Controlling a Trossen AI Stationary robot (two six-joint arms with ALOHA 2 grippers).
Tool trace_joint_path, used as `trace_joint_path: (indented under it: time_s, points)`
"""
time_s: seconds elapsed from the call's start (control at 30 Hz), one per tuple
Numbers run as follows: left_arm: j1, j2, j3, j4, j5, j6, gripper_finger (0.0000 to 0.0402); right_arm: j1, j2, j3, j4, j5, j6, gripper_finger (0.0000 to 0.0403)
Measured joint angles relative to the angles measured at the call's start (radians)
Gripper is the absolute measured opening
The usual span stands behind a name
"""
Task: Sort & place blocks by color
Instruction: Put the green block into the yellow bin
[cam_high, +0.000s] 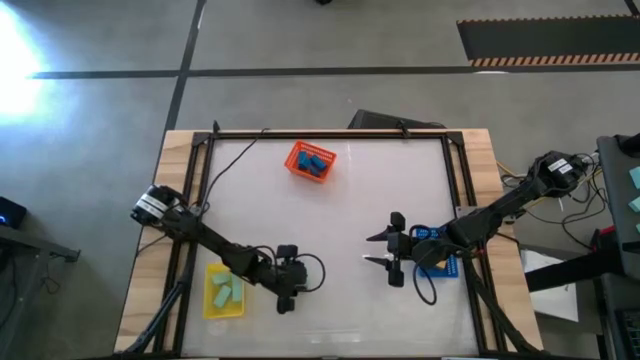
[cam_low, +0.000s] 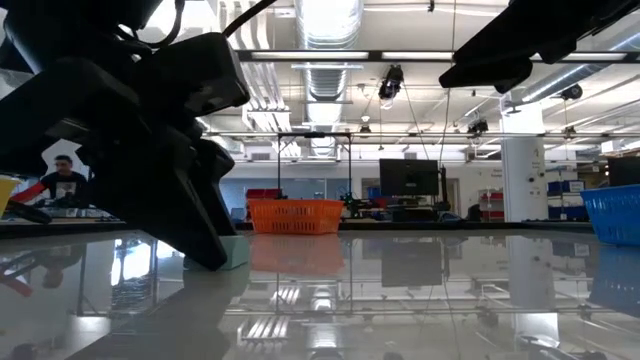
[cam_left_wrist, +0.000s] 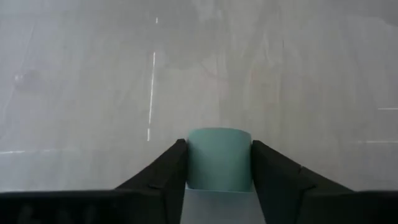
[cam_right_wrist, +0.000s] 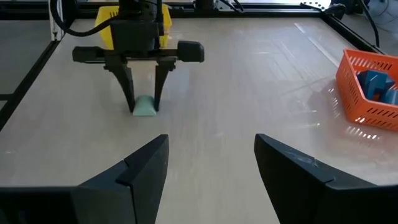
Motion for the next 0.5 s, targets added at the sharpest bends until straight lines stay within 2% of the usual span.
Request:
trace_joint_path:
  time_s: [0.2, 0.5]
  points:
    - [0.005, -0.033, -0.007, -0.03, -0.052, -0.009, 0.0131, 0.007, 0.053, -0.001, 0.128, 0.003, -0.117, 0.0228]
    - [0.013, -0.244, -0.007, 0.01, -0.166, -0.015, 0.0135, 0.041, 0.318, -0.001, 0.662, 0.027, -0.527, 0.0228]
